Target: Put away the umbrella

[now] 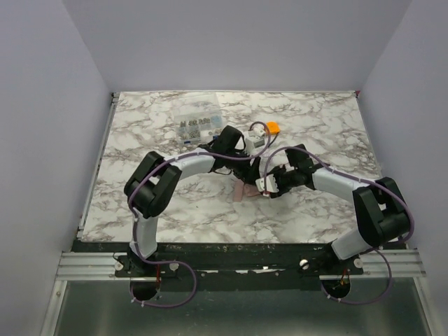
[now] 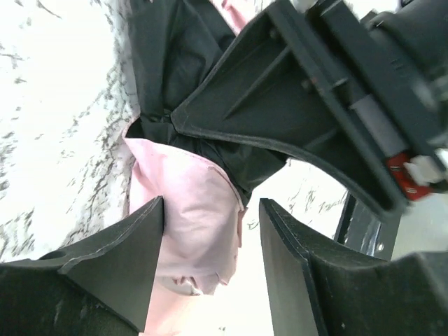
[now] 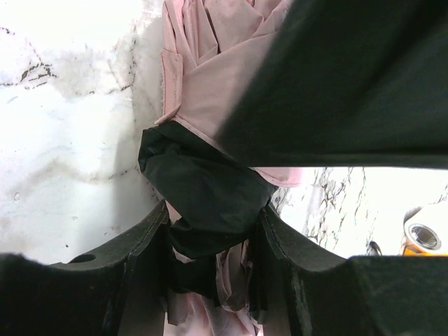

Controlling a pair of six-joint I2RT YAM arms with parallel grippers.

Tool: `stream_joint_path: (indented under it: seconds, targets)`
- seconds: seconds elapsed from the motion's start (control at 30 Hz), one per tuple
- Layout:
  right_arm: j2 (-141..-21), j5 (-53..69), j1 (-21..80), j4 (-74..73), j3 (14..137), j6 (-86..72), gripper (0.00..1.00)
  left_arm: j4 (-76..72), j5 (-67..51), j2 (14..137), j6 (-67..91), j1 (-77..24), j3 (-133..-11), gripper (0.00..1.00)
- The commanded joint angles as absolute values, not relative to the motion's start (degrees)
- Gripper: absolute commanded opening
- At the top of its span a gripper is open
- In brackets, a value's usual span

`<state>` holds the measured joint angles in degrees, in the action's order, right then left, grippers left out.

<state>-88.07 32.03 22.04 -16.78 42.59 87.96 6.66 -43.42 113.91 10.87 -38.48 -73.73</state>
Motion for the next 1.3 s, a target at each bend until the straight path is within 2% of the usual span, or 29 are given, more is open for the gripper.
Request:
stream_joint_path:
  seconds: [0.0,0.23,0.4,0.53,0.8,1.07,1.23,1.27]
  targets:
    - [-91.3,25.2,22.1,-27.9,39.5,87.9,0.04,-4.5,-38.2,104.2,19.1,-37.0,-68.4,0.57]
    - [-92.6,25.2,22.4,-28.5,40.8,85.5,0.04,-16.4,-26.7,90.0,29.9,-35.6,-49.7,0.58]
    - [-95.5,25.3,22.9,-31.2,43.1,84.0,0.04,-25.1,-24.9,86.3,43.1,-33.2,-34.8,0.58]
    - [-95.4,25.3,23.3,-30.1,42.5,83.5,0.04,-28.3,-21.1,87.6,51.9,-33.3,-28.1,0.57]
    - [-94.8,25.1,24.3,-29.7,42.3,83.0,0.04,-41.7,-24.1,96.5,64.5,-33.3,-23.6,0.57]
    - [-94.7,25.0,24.6,-29.5,42.0,82.7,0.04,-40.9,-23.1,104.8,60.9,-33.1,-28.6,0.54]
    - [-94.6,24.9,24.7,-29.1,41.7,82.4,0.04,-47.7,-26.6,109.0,60.9,-32.8,-28.5,0.36]
    - [-94.7,24.9,24.6,-29.1,41.7,82.4,0.04,-50.0,-27.5,109.8,61.1,-32.7,-28.2,0.29]
